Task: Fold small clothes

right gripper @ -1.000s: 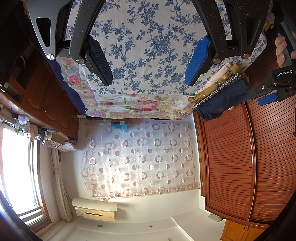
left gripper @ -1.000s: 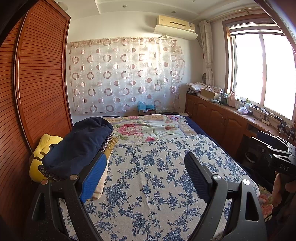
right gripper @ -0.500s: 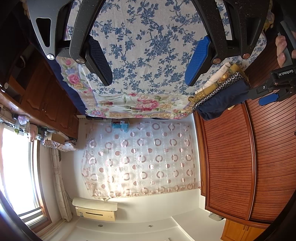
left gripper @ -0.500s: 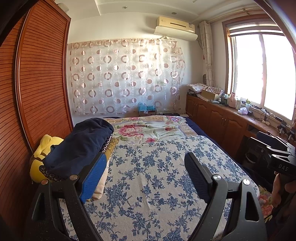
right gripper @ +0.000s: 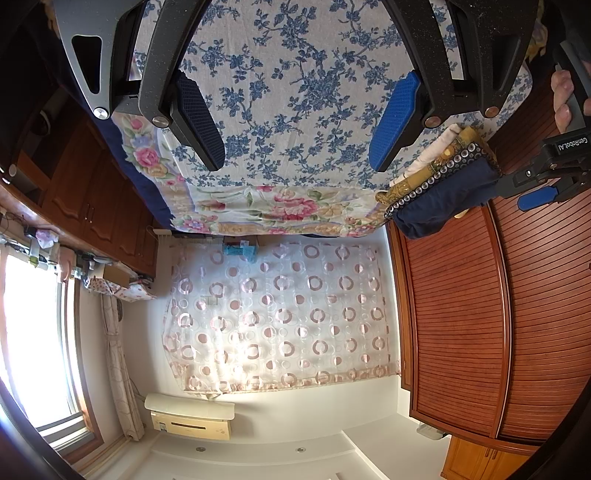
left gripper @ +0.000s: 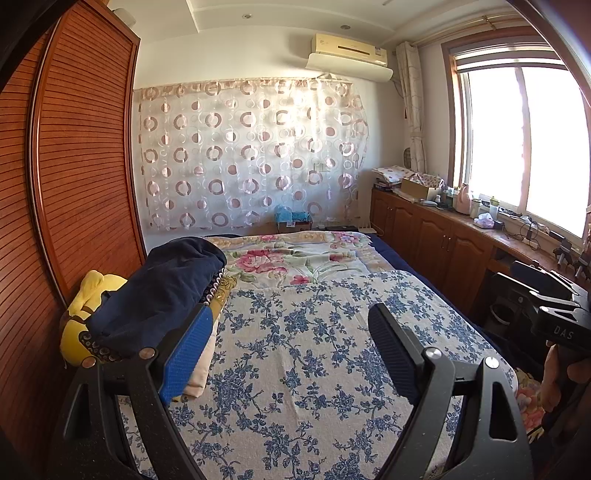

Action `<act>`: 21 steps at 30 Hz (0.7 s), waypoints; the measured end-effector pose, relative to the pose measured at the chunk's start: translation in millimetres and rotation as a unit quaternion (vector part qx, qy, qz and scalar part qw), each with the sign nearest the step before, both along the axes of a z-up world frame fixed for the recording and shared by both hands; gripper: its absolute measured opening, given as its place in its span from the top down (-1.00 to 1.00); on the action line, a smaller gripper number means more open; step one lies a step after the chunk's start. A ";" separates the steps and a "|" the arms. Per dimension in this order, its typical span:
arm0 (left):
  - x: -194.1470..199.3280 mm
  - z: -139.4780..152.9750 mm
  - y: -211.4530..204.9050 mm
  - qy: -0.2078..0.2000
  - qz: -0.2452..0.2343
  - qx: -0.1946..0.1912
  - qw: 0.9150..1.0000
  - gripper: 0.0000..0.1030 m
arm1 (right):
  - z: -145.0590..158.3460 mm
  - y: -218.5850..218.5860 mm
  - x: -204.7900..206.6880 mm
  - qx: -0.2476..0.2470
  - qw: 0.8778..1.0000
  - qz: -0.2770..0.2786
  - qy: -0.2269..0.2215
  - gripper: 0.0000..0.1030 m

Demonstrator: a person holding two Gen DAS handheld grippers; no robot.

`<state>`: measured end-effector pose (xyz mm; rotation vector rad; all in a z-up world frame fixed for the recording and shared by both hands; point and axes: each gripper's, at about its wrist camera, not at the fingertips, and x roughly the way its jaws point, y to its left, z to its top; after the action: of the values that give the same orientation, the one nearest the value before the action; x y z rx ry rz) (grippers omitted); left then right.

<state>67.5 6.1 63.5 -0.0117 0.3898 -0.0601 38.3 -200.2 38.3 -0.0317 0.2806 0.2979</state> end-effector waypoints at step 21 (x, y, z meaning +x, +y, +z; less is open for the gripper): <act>-1.6 0.9 -1.5 -0.003 0.000 0.000 1.000 -0.68 | -0.2 -0.3 0.0 0.002 1.000 0.000 -0.002 -0.59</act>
<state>65.9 4.5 64.5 -0.0116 0.3846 -0.0606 38.3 -200.5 38.0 -0.0287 0.2759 0.2974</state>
